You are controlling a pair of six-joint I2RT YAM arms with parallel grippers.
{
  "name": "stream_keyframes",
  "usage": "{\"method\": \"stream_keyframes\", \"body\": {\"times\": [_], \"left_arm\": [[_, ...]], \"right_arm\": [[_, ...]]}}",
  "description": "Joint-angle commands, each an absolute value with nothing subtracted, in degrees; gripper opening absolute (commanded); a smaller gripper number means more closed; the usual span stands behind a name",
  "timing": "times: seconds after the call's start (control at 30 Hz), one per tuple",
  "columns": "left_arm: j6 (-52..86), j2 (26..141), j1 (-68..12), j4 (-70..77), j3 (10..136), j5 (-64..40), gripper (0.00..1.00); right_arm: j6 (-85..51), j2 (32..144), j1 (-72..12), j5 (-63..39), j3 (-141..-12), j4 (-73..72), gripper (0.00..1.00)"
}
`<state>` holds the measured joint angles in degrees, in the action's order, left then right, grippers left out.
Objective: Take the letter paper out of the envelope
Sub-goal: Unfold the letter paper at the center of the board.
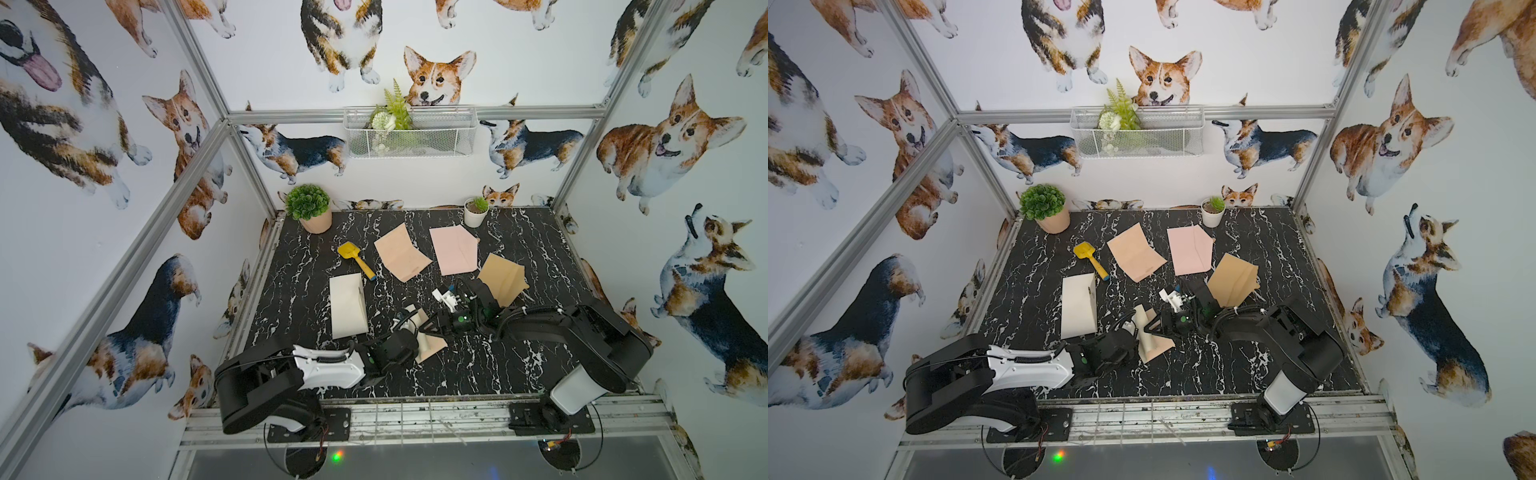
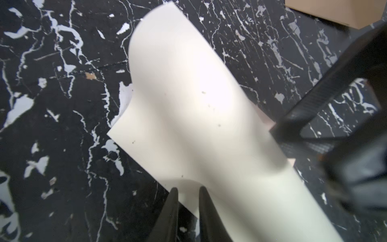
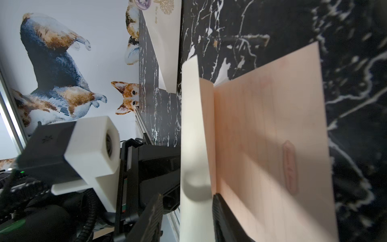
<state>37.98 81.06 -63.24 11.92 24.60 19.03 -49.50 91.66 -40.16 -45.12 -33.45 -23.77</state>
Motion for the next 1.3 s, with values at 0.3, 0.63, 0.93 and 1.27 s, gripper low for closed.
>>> {"method": "stream_keyframes", "body": {"times": [0.3,0.63,0.93,1.27], "left_arm": [[40.45,75.06,-63.61,13.90,19.84,22.47,0.21],[40.52,74.67,-63.81,14.21,19.35,22.88,0.21],[41.17,71.69,-64.28,15.03,17.19,24.32,0.20],[43.76,61.10,-64.46,7.40,14.98,28.66,0.23]], "right_arm": [[-55.37,95.91,-42.09,-45.95,-33.40,-34.74,0.41],[-62.81,100.87,-43.98,-47.49,-32.96,-48.61,0.40],[-69.43,107.85,-44.57,-48.65,-32.10,-62.55,0.33],[-58.52,104.96,-47.58,-44.32,-35.75,-43.20,0.31]]}}
